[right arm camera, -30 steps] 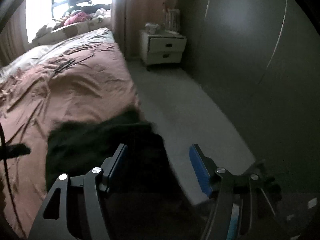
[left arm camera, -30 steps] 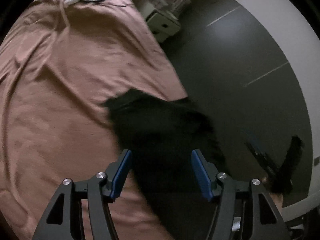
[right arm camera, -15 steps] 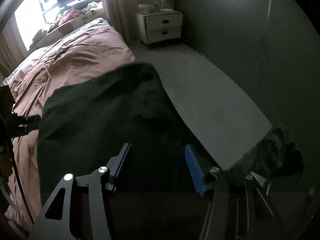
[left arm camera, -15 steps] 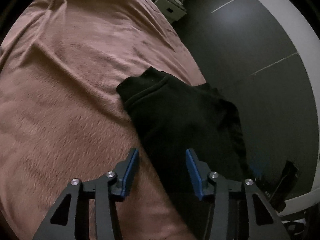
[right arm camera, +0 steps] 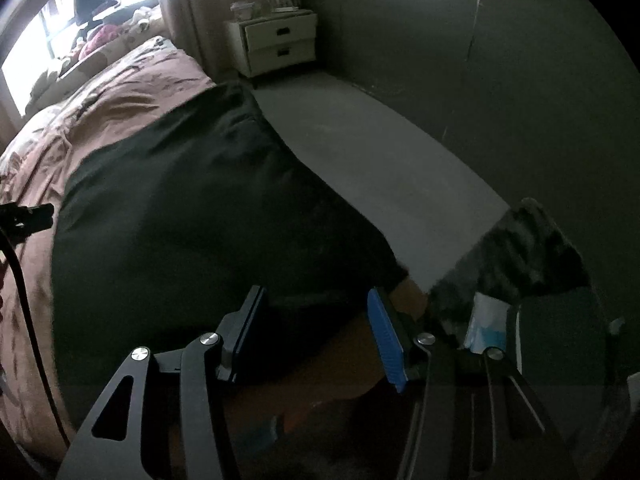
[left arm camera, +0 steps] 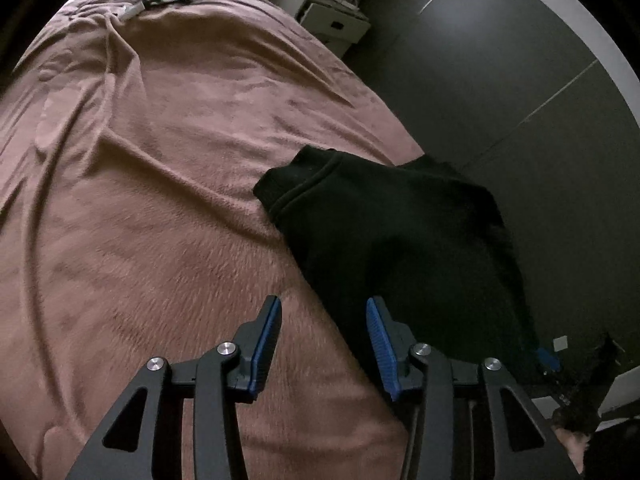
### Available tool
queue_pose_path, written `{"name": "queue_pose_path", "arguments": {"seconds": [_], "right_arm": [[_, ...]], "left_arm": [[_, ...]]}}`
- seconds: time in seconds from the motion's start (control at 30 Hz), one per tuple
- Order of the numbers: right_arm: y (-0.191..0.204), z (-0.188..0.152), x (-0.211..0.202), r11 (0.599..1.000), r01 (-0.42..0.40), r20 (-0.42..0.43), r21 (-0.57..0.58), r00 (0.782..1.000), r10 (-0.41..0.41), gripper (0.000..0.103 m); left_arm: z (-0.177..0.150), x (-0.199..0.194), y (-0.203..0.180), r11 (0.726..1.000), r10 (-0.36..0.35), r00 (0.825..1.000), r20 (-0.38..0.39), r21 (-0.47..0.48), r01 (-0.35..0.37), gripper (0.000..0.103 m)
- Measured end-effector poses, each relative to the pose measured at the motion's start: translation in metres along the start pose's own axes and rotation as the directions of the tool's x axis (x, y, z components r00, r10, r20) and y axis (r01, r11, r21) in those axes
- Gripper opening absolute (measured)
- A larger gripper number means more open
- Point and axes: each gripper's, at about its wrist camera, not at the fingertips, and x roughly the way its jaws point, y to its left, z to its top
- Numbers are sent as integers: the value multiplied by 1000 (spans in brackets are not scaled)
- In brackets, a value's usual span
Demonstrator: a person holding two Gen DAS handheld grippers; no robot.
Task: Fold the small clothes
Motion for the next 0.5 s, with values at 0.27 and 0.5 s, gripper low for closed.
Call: {"name": "queue_pose_path", "arguments": {"seconds": [0.27,0.5], "right_arm": [[9,-14,-40,997,-60,13,41,998,60,59],[37,-40,-64,997,-56,57,44,997,54,88]], "left_arm": [[-14,-51,-13,998,30,999,18,54,-31,58],[-33,-100,-22,994,42,998,52,100,-47,99]]}}
